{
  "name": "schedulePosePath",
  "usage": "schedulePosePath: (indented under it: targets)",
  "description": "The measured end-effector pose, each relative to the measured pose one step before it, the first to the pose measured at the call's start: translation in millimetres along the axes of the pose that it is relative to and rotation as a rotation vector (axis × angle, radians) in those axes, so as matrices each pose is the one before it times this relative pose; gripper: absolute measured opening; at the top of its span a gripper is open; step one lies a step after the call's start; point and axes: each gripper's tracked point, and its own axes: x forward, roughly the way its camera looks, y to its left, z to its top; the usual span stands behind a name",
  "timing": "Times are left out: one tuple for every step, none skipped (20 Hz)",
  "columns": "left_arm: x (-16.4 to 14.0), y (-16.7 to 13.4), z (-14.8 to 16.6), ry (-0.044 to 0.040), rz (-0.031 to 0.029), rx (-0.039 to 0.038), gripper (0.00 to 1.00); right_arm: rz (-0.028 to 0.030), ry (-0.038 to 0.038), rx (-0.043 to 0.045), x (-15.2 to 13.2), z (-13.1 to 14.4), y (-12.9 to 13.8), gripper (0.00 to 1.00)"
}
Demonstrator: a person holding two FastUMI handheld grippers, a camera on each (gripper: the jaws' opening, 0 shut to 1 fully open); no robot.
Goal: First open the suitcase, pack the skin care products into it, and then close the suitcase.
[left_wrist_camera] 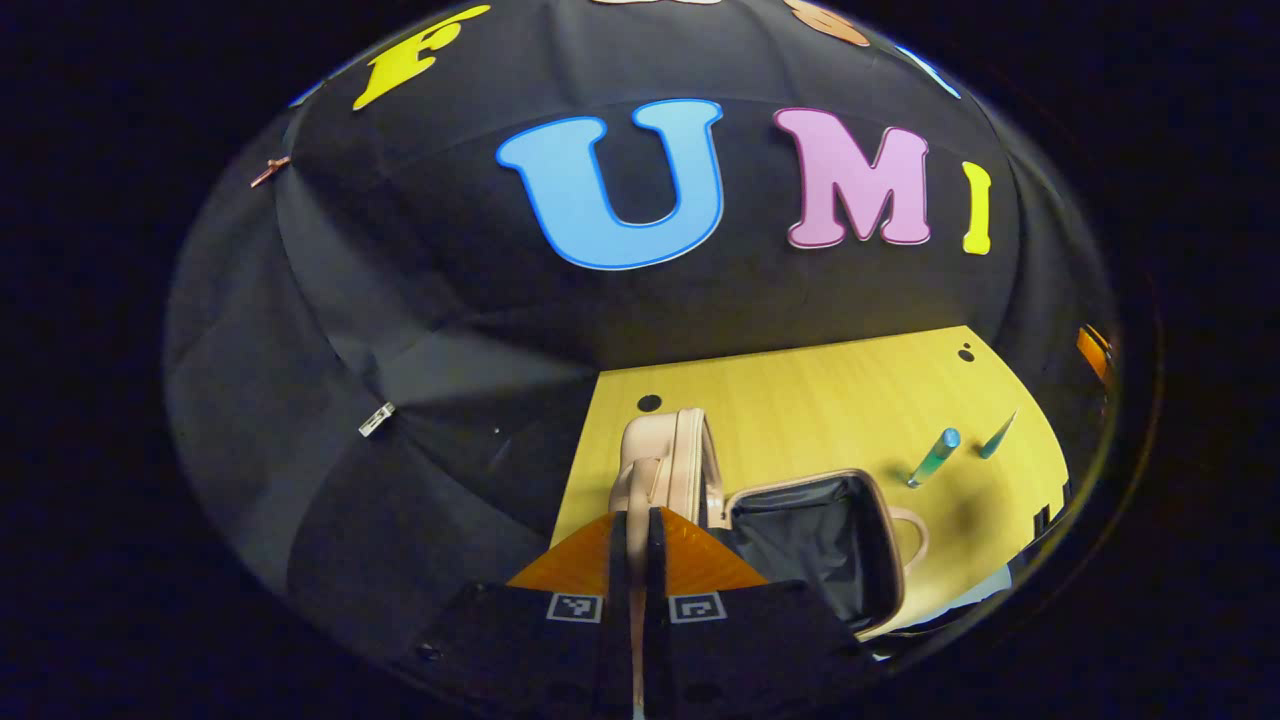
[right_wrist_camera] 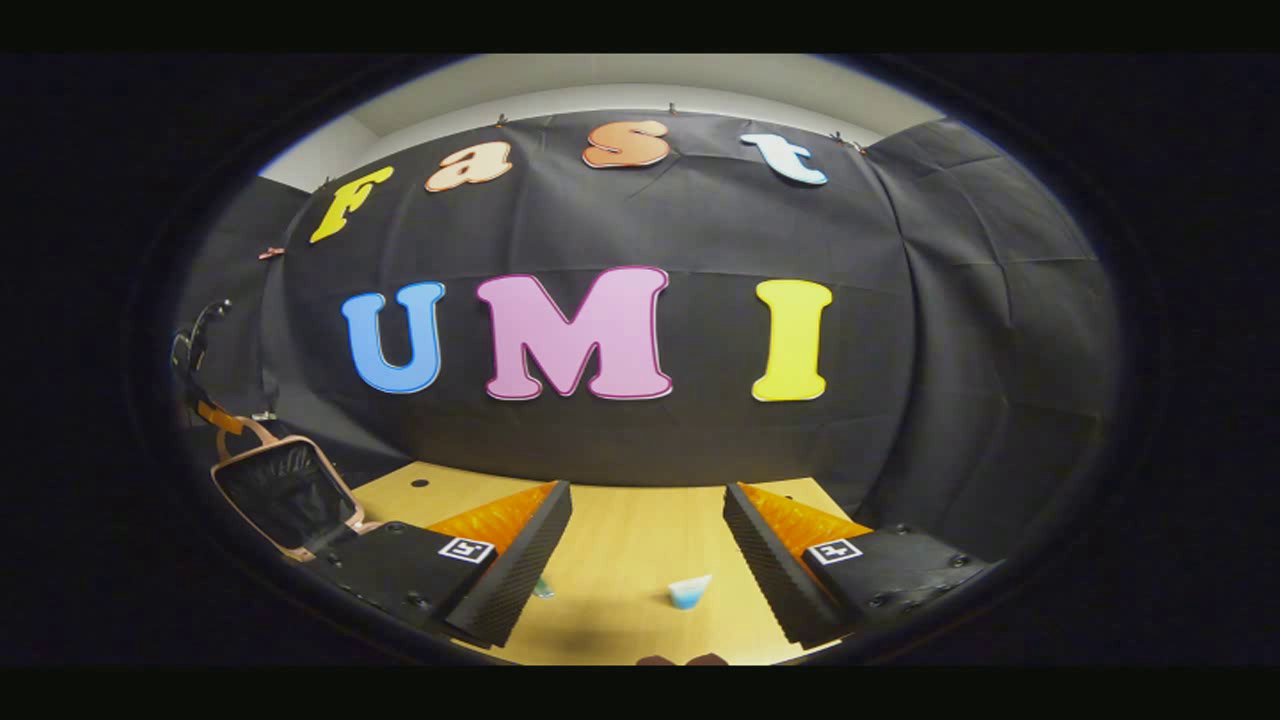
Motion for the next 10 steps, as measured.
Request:
schedulePosePath:
  targets:
    - [15.93, 25.22, -14.17, -0.00372, 0.00933, -0.00585, 0.10, -0.00879, 0.00476, -0.01273, -2.01, -0.57, 8.83, 0.97]
    - [18.25, 21.94, -11.94, 0.00418, 0.01090, -0.01402, 0.10, -0.01073, 0.00456, -0.01485, -2.00, -1.36, 6.44, 0.96]
    - [20.32, 19.18, -15.15, 0.01087, 0.00862, -0.02338, 0.10, -0.01073, 0.00914, -0.01628, -1.56, -1.20, 6.39, 0.97]
    - [18.84, 16.89, -14.71, 0.01636, 0.00693, -0.02467, 0.10, -0.01037, 0.00616, -0.01698, -2.27, -0.12, 7.42, 0.97]
    - [20.27, 15.07, -15.81, 0.02446, 0.00206, -0.03448, 0.10, -0.00943, 0.00327, -0.01400, -1.59, 1.56, 5.04, 0.97]
    - [20.82, 12.65, -15.57, 0.02915, -0.00761, -0.03406, 0.10, -0.00630, 0.00402, -0.00892, -2.77, -0.04, 4.99, 0.97]
    - [18.39, 12.05, -18.66, 0.02992, -0.00288, -0.02417, 0.10, -0.01026, 0.01025, -0.00181, -1.20, -0.37, 2.82, 0.96]
    - [19.80, 11.45, -15.60, 0.03686, -0.00344, -0.01802, 0.10, -0.00931, 0.01301, 0.00247, -1.21, -0.98, 1.79, 0.96]
    - [15.47, 5.63, -13.72, 0.03070, -0.01311, -0.01473, 0.10, -0.01101, 0.01279, 0.00454, -1.68, -0.35, 1.40, 0.96]
    - [14.91, 4.51, -13.32, 0.02891, -0.01085, -0.01707, 0.10, -0.01093, 0.00974, 0.00226, -0.97, 1.05, 1.23, 0.96]
